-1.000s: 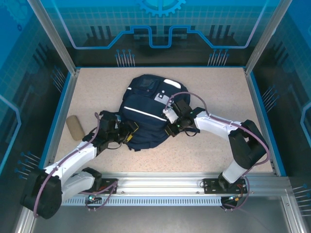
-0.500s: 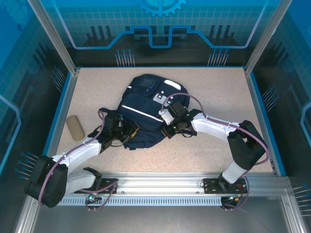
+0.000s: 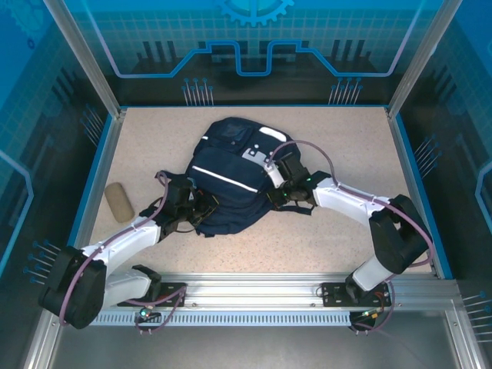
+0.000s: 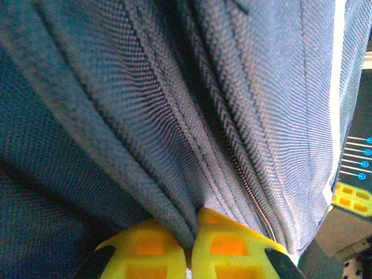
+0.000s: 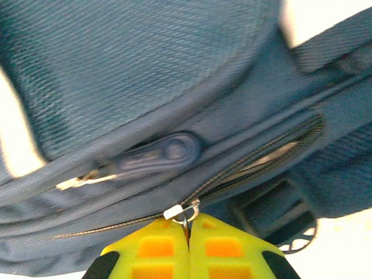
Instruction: Pack books, pencil case, and school supplies into a backpack
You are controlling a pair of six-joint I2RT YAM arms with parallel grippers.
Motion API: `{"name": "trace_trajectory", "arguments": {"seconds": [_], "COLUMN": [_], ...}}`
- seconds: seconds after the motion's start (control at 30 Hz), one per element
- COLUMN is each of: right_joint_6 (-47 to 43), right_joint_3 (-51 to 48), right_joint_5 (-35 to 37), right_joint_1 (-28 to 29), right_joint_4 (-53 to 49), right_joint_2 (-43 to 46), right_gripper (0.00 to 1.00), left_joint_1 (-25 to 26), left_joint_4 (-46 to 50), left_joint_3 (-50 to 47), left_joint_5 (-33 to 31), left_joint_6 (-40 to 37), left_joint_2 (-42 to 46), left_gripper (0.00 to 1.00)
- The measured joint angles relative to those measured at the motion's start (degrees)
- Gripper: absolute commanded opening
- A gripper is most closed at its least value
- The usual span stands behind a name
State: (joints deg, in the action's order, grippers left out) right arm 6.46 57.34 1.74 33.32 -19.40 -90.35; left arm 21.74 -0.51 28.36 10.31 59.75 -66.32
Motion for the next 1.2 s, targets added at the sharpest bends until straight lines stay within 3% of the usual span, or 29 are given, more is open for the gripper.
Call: {"name": "trace_trajectory", "arguments": {"seconds": [0.1, 0.23, 0.3, 0.37, 0.47, 0.63, 0.8, 1.2], "right_joint_6": [1.46, 3.43, 3.89, 4.31, 3.78, 3.65, 3.80, 5.97], "right_joint_3": [3.48, 6.93, 7.19, 7.17, 7.17, 7.37, 10.23, 12.96], "right_joint_5": [0.83, 3.13, 3.82, 2.29, -3.15, -11.32, -16.35, -20.20], "right_joint_1": [-1.60, -3.91, -4.92, -5.75, -5.95, -4.83, -3.93, -2.16], "right_joint_4": [-1.92, -4.87, -5.40, -6.08, -6.27, -5.95, -5.84, -4.50], "right_joint_2": [-2.38, -4.46, -4.04, -2.91, -0.79, -0.48, -4.63, -11.30], "right_gripper": [0.12, 0.33, 0.47, 0.60, 0.69, 0.77, 0.77, 0.79], "left_joint_1": [-0.31, -1.05, -1.27, -1.46, -1.55, -1.55, -1.68, -1.99], "left_joint_4": [0.15, 0.72, 1.07, 1.57, 1.68, 2.29, 2.38, 2.12], "left_joint_3": [0.04, 0.04, 0.04, 0.04, 0.11, 0.72, 0.85, 0.85], "left_joint_5": [0.24, 0.22, 0.20, 0.20, 0.20, 0.22, 0.87, 2.23], "left_joint_6": [-0.66, -1.79, -2.12, -2.60, -2.86, -2.91, -2.80, -2.23], "left_joint_2": [0.00, 0.00, 0.00, 0.00, 0.00, -0.02, -0.02, 0.00], "left_gripper": [0.00, 0.00, 0.00, 0.00, 0.00, 0.00, 0.00, 0.00]}}
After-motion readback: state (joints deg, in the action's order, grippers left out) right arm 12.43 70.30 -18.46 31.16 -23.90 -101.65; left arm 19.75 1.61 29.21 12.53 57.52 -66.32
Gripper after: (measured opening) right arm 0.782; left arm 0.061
